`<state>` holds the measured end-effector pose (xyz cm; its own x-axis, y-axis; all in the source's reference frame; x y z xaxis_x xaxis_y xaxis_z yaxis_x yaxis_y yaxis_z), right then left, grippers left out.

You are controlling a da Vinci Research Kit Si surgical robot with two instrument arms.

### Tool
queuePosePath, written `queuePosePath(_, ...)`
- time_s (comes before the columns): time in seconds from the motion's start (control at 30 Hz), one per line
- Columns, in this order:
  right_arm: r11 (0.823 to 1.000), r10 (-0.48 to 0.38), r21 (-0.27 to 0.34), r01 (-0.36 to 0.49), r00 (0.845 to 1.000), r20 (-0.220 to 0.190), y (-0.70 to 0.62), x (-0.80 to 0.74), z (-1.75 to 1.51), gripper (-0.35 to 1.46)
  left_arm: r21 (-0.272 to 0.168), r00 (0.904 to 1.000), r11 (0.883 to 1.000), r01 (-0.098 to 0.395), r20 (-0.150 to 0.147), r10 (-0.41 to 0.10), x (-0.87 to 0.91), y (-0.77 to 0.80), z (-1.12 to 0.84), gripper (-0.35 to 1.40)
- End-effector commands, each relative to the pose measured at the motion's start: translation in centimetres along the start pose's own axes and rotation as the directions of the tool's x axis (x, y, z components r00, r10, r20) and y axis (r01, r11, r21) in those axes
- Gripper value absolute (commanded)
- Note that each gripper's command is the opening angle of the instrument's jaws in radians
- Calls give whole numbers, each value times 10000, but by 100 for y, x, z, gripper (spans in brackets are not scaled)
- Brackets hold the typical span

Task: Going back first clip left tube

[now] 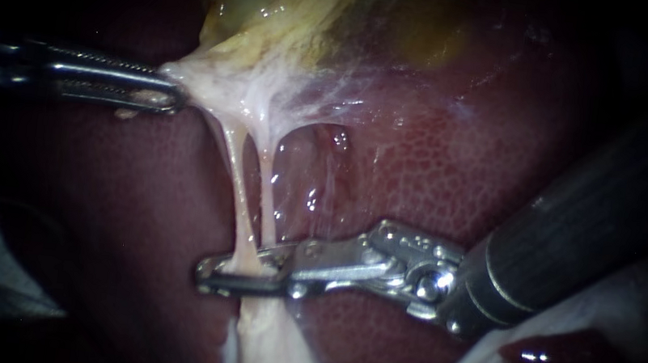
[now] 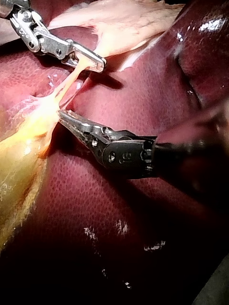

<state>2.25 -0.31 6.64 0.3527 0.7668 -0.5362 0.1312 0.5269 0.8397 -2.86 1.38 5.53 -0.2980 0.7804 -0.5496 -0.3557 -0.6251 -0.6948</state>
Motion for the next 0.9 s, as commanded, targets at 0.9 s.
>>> queuePosePath(0.9,8635,-4358,-2191,4543,8907,1292,-32,20,-87,49,-35,10000,10000,-12,8,13,-2,-4,-4,-35)
